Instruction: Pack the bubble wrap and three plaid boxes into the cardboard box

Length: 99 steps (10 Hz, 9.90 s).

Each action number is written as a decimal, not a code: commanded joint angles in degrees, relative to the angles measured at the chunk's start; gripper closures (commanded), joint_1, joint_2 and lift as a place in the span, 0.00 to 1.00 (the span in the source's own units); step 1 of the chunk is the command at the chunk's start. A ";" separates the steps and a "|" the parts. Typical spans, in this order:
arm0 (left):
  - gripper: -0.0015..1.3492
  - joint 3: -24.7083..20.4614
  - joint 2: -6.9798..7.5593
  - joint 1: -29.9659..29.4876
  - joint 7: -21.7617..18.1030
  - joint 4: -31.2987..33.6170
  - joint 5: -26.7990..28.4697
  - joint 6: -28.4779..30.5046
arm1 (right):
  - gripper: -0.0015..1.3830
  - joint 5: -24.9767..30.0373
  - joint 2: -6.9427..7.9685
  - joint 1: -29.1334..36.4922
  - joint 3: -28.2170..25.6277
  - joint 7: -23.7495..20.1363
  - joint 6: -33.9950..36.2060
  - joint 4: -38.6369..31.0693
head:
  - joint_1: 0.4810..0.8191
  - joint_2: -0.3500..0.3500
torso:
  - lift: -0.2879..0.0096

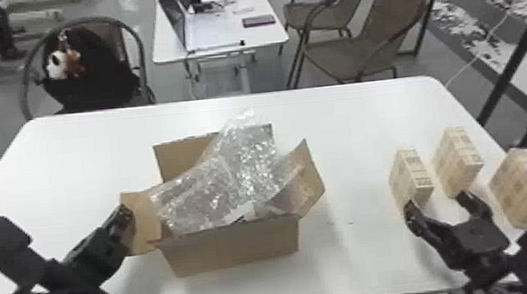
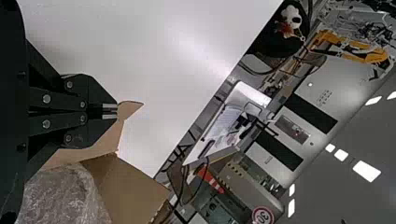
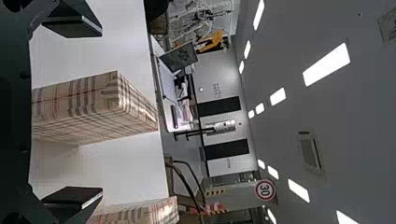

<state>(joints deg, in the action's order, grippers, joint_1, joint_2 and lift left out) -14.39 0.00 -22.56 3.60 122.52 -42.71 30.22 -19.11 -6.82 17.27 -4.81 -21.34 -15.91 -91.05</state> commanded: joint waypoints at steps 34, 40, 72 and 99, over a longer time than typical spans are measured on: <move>0.90 2.96 -0.15 4.10 -1.23 -2.19 1.66 3.09 | 0.00 -55.25 -4.60 -49.35 27.93 -22.69 74.62 30.50 | 0.63 0.95 | 0.47; 0.91 2.87 -0.15 3.66 -1.23 -2.19 0.96 2.12 | 0.36 -22.11 -7.51 -41.00 11.67 -14.34 73.83 -15.56 | 0.56 0.90 | 0.47; 0.91 1.03 -0.15 1.64 -3.25 -2.11 -0.71 2.83 | 0.37 10.41 1.72 -8.31 -8.63 7.89 0.79 8.26 | 0.63 0.32 | 0.47; 0.91 3.05 -0.15 4.36 -3.60 -3.34 1.49 5.02 | 0.85 -26.77 -7.24 -55.95 36.98 -43.87 68.91 30.76 | 0.63 0.90 | 0.47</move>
<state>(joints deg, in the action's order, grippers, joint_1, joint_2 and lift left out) -11.43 0.00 -18.33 0.00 119.23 -41.21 35.24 -48.61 -14.52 -37.49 30.35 -64.68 53.54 -61.36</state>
